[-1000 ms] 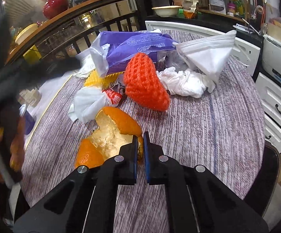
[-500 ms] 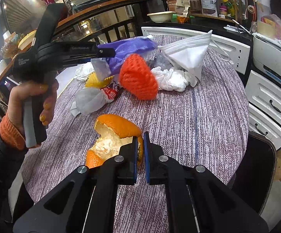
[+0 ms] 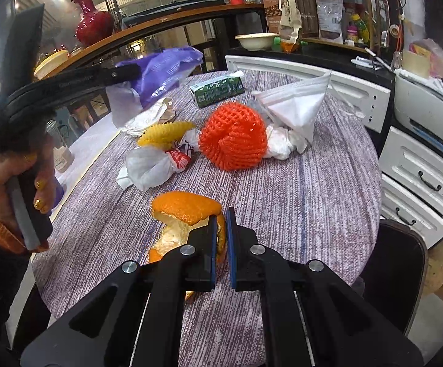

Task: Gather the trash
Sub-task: 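Grasp the purple plastic bag with the left gripper while the right gripper holds the orange peel, then carry the peel and purple bag to the black bin and open both grippers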

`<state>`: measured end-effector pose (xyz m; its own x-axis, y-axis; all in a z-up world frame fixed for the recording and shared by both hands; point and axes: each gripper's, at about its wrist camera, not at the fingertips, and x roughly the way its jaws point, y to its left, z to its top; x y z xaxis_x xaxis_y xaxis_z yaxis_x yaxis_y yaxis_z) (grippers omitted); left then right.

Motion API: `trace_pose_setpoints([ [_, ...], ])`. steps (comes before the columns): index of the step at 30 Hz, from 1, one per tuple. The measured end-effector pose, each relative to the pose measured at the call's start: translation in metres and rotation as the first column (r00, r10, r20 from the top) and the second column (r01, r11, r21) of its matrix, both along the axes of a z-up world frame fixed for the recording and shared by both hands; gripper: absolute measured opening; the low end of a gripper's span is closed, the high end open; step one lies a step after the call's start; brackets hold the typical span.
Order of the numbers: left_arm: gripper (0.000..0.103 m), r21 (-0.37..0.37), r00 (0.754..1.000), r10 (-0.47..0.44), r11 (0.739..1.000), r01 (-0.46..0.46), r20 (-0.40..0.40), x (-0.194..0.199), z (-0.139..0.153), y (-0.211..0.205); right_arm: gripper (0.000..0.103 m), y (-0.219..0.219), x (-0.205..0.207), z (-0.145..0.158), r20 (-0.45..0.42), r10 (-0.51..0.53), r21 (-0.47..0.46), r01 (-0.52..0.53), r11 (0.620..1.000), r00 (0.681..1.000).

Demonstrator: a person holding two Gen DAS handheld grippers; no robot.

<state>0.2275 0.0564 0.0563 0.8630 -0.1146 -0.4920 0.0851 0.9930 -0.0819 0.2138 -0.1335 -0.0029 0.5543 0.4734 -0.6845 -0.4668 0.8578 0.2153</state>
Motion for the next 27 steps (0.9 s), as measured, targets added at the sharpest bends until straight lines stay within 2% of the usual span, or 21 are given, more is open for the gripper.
trace_pose_setpoints([
  [6,0.013,-0.043,0.999,-0.023,0.999,0.024,0.035,-0.003,0.019,-0.003,0.007,-0.010,-0.003,0.006,0.017,-0.021,0.004,0.021,1.000,1.000],
  [16,0.013,-0.132,0.988,-0.157,0.979,0.157,0.012,-0.012,0.028,-0.037,0.007,-0.066,-0.006,0.016,0.043,-0.141,0.001,0.141,0.990,0.989],
  [23,0.013,-0.174,0.967,-0.255,0.952,0.253,0.011,-0.019,0.025,-0.083,0.007,-0.126,-0.004,0.015,0.052,-0.270,-0.017,0.271,0.963,0.962],
  [27,0.013,-0.186,0.950,-0.313,0.932,0.310,0.016,-0.025,0.024,-0.112,0.007,-0.166,0.001,0.008,0.061,-0.359,-0.056,0.362,0.930,0.931],
])
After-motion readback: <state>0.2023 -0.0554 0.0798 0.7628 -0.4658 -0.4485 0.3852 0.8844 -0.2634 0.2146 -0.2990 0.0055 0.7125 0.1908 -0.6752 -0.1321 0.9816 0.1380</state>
